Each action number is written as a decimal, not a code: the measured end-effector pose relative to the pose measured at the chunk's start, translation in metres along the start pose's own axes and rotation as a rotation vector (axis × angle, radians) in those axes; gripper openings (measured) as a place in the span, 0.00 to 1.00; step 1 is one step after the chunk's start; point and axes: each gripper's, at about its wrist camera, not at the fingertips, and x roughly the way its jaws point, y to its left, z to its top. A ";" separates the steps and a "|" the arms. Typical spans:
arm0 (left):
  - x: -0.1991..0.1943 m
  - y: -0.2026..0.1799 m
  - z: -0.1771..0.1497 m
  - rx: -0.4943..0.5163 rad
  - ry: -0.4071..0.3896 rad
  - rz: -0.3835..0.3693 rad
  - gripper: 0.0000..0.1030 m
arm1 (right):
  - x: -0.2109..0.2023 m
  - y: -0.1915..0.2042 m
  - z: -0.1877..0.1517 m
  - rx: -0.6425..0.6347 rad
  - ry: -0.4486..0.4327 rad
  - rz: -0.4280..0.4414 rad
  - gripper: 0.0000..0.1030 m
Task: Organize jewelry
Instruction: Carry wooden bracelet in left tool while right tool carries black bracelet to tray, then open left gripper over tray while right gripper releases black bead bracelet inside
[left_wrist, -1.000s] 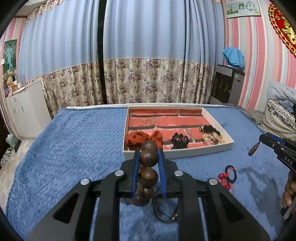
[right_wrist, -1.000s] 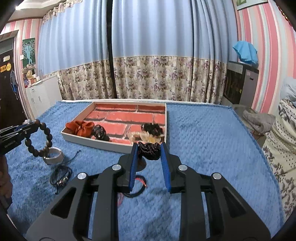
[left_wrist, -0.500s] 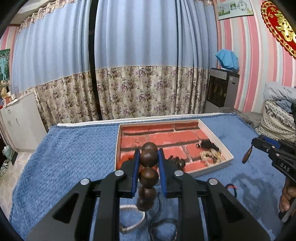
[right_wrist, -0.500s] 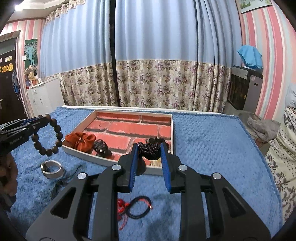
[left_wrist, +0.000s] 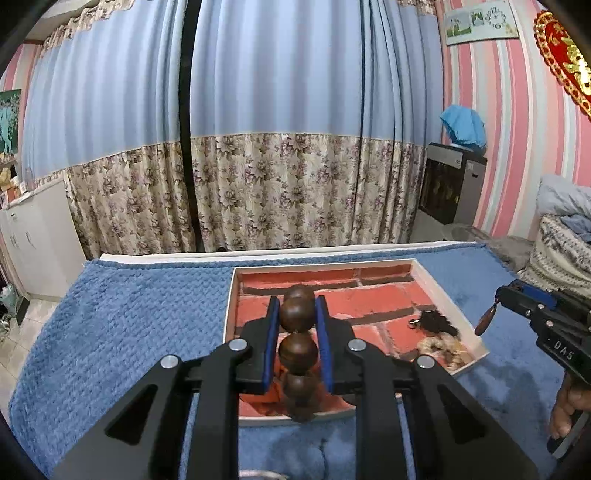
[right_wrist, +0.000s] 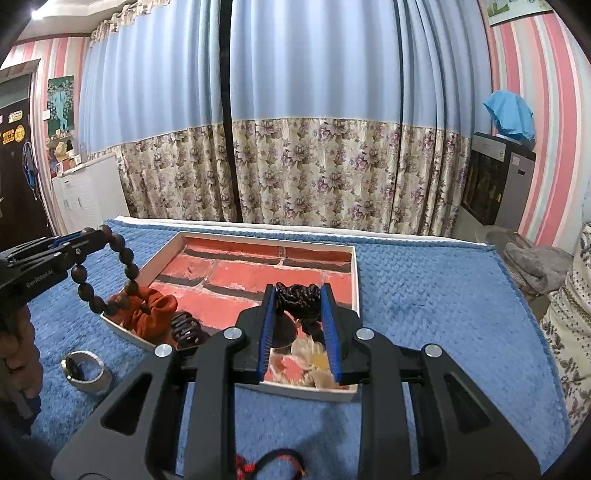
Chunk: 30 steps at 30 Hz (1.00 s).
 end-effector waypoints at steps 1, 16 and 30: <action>0.005 0.003 0.000 -0.011 0.007 -0.004 0.19 | 0.006 0.001 0.001 -0.005 0.004 0.000 0.24; 0.062 0.018 -0.030 -0.013 0.119 0.024 0.19 | 0.080 0.001 -0.020 0.007 0.121 0.012 0.24; 0.084 0.029 -0.043 -0.042 0.219 0.062 0.20 | 0.101 -0.010 -0.037 0.001 0.188 -0.027 0.25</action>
